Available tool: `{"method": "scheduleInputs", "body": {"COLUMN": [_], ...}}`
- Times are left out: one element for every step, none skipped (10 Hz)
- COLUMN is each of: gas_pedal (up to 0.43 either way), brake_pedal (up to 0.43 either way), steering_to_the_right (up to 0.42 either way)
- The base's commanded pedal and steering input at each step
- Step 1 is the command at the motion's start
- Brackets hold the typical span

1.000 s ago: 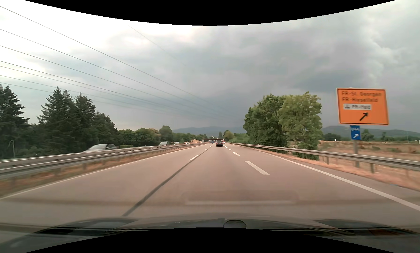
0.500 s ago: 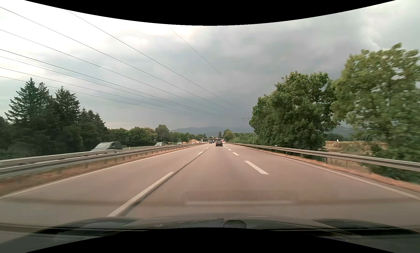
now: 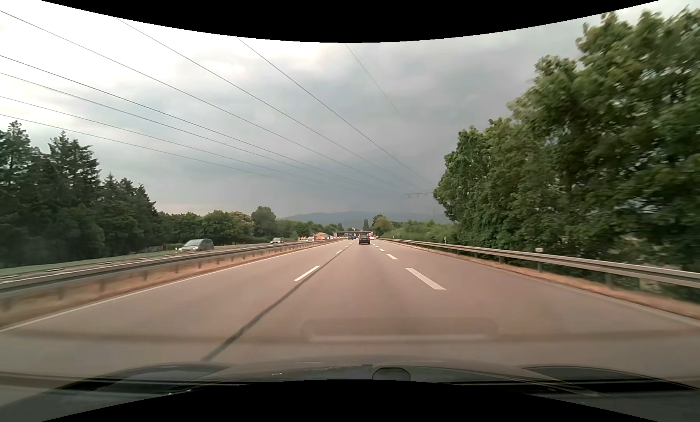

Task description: Follow the waypoints while adhering to traffic rules and regulations

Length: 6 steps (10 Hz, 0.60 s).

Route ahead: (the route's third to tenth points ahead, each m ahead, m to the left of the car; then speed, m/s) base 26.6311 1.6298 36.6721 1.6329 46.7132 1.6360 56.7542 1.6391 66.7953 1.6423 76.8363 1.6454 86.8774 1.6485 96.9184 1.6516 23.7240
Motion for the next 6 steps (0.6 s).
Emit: {"method": "scheduleInputs", "body": {"gas_pedal": [0.138,0.138,0.138,0.138,0.138,0.138], "brake_pedal": [0.000,0.000,0.000,0.000,0.000,0.000], "steering_to_the_right": [0.000,0.000,0.000,0.000,0.000,-0.001]}}
